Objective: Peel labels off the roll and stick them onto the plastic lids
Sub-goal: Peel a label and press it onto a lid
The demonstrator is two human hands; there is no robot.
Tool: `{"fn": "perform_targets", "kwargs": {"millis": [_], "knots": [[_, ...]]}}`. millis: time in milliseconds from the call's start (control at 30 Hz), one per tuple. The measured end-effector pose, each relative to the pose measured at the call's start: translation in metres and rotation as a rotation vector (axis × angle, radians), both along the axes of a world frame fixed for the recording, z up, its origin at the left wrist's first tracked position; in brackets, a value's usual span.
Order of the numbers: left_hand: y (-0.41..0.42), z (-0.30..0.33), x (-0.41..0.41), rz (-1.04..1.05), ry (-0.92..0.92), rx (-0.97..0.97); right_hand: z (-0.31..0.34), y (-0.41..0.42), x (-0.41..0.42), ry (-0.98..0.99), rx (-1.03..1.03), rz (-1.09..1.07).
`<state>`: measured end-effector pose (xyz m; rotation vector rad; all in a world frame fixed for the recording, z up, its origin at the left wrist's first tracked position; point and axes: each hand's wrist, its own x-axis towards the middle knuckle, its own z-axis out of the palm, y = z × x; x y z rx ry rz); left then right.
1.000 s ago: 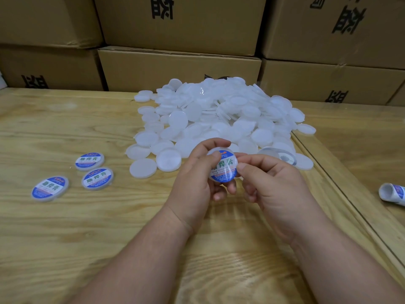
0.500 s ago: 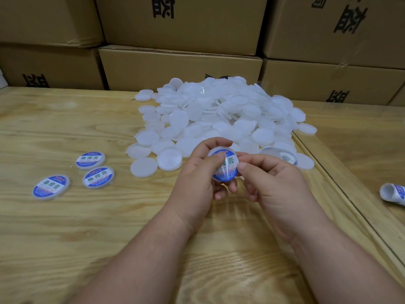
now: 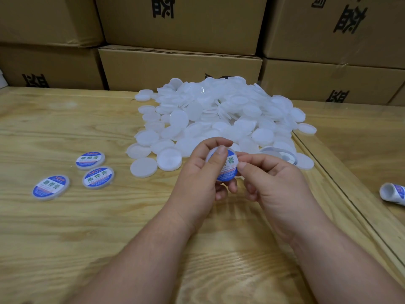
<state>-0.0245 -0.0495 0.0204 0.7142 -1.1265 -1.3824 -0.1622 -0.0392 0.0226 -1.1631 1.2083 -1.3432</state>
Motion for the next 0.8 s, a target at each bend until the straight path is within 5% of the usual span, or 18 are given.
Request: {"fn": "perform_targets", "kwargs": {"millis": [800], "knots": [[-0.0077,-0.0075,0.001,0.072,-0.078,0.005,0.0043,0.0021,0.0001,-0.032,-0.021,-0.031]]}}
